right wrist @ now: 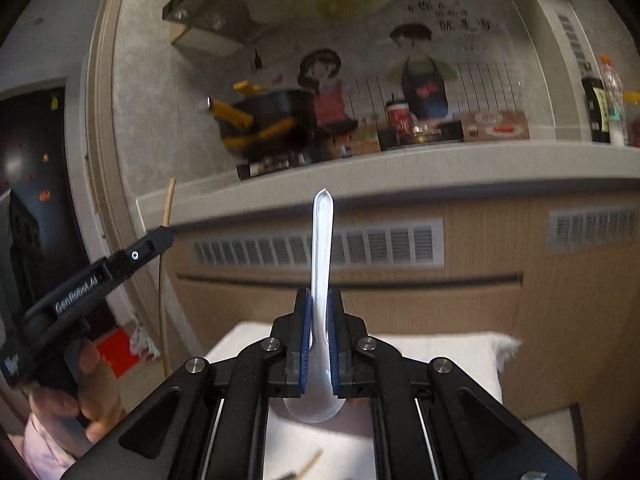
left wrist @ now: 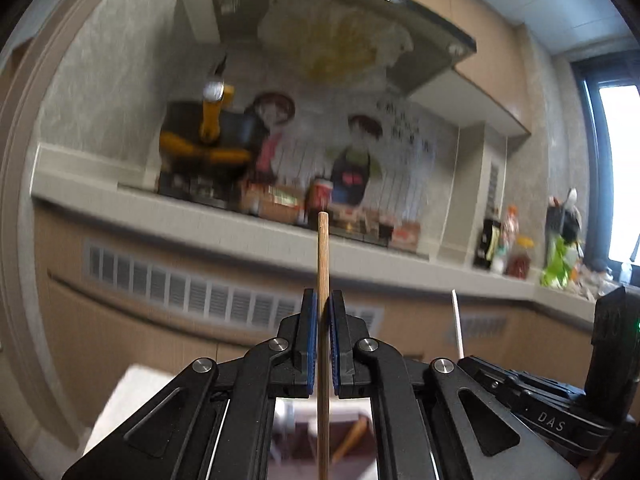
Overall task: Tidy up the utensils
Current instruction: 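Carry both utensils over the holder and open both tools to drop them in, then move both tools back toward the dark spoon and the remaining chopstick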
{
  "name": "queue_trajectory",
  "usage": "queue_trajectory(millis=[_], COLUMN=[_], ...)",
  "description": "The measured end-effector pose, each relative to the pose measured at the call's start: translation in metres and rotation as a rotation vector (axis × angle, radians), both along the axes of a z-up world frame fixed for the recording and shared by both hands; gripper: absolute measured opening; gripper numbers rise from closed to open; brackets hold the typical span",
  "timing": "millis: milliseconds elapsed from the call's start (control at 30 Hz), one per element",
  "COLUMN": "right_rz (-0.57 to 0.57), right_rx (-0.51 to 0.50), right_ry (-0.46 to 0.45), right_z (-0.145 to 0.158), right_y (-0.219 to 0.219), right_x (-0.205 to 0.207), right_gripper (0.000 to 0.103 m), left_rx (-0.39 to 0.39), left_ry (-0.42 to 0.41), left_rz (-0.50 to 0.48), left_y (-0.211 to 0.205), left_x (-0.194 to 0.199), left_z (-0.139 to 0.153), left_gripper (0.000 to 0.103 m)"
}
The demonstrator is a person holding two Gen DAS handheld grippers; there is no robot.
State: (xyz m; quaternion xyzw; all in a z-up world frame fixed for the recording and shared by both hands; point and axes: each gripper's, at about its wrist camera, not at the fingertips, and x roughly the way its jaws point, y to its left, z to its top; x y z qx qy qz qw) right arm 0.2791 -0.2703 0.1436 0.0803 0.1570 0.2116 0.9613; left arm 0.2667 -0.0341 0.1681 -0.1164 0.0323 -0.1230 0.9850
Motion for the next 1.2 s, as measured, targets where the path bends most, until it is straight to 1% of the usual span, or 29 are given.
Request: queue_trajectory(millis=[67, 167, 233, 333, 400, 500, 600, 700, 767, 833, 900, 933, 967, 1033, 1100, 1167, 1200], right_rz=[0.011, 0.013, 0.012, 0.006, 0.0, 0.001, 0.009, 0.012, 0.005, 0.001, 0.001, 0.003, 0.005, -0.009, -0.018, -0.026, -0.031], right_rx=[0.014, 0.009, -0.003, -0.011, -0.018, -0.019, -0.023, -0.062, -0.087, -0.103, -0.115, -0.119, -0.126, -0.149, -0.165, -0.179, -0.188], right_ry=[-0.014, 0.007, 0.033, 0.077, 0.102, 0.135, 0.156, 0.171, 0.166, 0.168, 0.177, 0.181, 0.189, 0.197, 0.211, 0.23, 0.239], right_z=[0.004, -0.004, -0.013, -0.031, -0.041, -0.055, -0.064, -0.074, -0.079, -0.084, -0.089, -0.089, -0.091, -0.095, -0.1, -0.105, -0.107], right_y=[0.004, 0.01, 0.013, 0.016, 0.016, 0.013, 0.01, 0.011, 0.012, 0.011, 0.01, 0.009, 0.008, 0.005, 0.003, 0.001, 0.001], right_x=[0.014, 0.036, 0.05, 0.066, 0.074, 0.081, 0.083, 0.083, 0.079, 0.076, 0.071, 0.07, 0.067, 0.061, 0.055, 0.049, 0.047], right_gripper=[0.007, 0.007, 0.007, 0.007, 0.007, 0.007, 0.007, 0.007, 0.007, 0.007, 0.007, 0.011, 0.012, 0.012, 0.013, 0.016, 0.02], left_rx=[0.005, 0.01, 0.013, -0.007, -0.019, -0.038, -0.04, -0.041, -0.04, -0.021, 0.01, 0.016, 0.008, -0.033, -0.061, -0.06, -0.054], left_ry=[-0.015, -0.028, -0.005, 0.046, 0.063, 0.039, 0.01, 0.007, 0.009, 0.008, 0.047, 0.078, 0.119, 0.184, 0.25, 0.331, 0.367], left_rz=[0.0, 0.012, 0.019, 0.018, 0.006, -0.013, -0.016, -0.012, 0.0, 0.006, 0.013, 0.01, 0.003, -0.007, -0.006, 0.001, 0.004], left_y=[-0.003, -0.005, -0.007, -0.005, -0.005, -0.005, -0.007, -0.012, -0.015, -0.019, -0.022, -0.022, -0.019, -0.009, 0.001, 0.009, 0.011], left_x=[0.016, 0.036, 0.05, 0.071, 0.083, 0.089, 0.095, 0.105, 0.111, 0.114, 0.118, 0.12, 0.122, 0.122, 0.121, 0.114, 0.109], left_z=[-0.001, -0.013, -0.024, -0.039, -0.046, -0.049, -0.051, -0.054, -0.064, -0.076, -0.092, -0.098, -0.104, -0.111, -0.116, -0.119, -0.121], left_gripper=[0.006, 0.006, 0.006, 0.006, 0.006, 0.006, 0.006, 0.006, 0.006, 0.006, 0.008, 0.008, 0.008, 0.009, 0.015, 0.029, 0.032])
